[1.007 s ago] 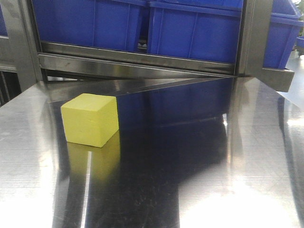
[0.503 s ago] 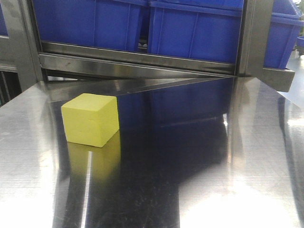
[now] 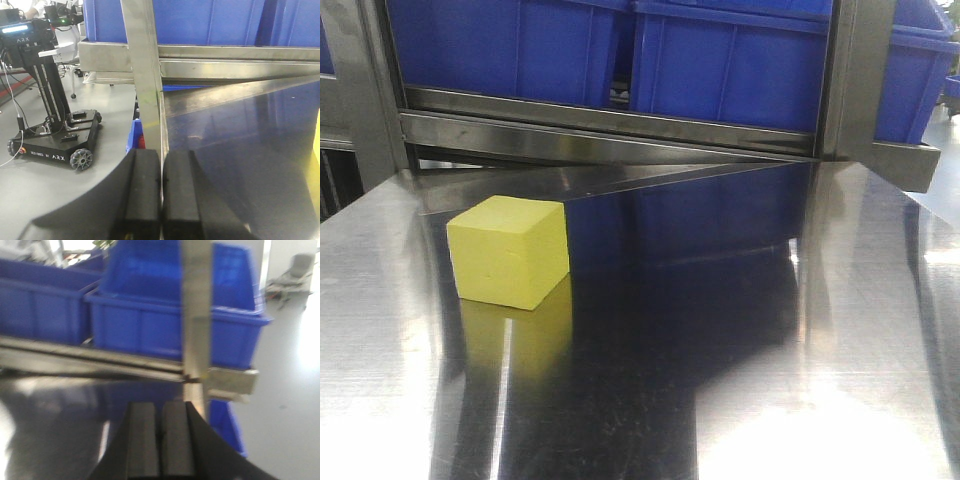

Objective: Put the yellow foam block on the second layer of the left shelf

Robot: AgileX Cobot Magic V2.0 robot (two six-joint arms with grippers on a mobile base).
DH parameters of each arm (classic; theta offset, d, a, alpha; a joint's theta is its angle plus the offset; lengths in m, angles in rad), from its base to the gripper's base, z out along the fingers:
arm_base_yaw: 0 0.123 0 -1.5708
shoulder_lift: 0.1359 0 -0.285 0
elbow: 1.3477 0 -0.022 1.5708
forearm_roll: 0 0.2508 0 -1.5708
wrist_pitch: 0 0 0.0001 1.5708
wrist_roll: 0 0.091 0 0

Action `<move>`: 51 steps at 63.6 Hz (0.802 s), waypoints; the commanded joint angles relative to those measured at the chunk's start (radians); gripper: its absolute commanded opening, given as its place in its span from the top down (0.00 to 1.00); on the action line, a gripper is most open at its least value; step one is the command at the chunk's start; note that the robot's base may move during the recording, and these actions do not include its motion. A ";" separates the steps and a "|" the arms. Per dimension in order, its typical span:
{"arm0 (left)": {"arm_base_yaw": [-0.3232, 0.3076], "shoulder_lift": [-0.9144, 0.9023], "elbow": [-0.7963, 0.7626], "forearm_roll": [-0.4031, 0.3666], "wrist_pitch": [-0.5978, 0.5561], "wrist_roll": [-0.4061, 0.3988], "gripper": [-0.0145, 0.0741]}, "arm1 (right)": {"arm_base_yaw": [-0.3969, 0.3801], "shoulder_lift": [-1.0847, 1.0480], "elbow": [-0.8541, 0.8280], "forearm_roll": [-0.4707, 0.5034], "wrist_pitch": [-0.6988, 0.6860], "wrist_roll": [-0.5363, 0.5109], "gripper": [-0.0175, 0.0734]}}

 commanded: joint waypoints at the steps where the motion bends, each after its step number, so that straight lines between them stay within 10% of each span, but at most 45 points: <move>1: -0.007 -0.014 0.026 0.001 -0.086 -0.004 0.68 | 0.090 0.132 -0.105 -0.001 -0.045 -0.004 0.74; 25: -0.007 -0.014 0.026 0.001 -0.086 -0.004 0.68 | 0.436 0.641 -0.439 -0.001 0.204 -0.004 0.20; 51: -0.007 -0.014 0.026 0.001 -0.086 -0.004 0.68 | 0.571 1.065 -0.936 0.001 0.580 -0.175 0.18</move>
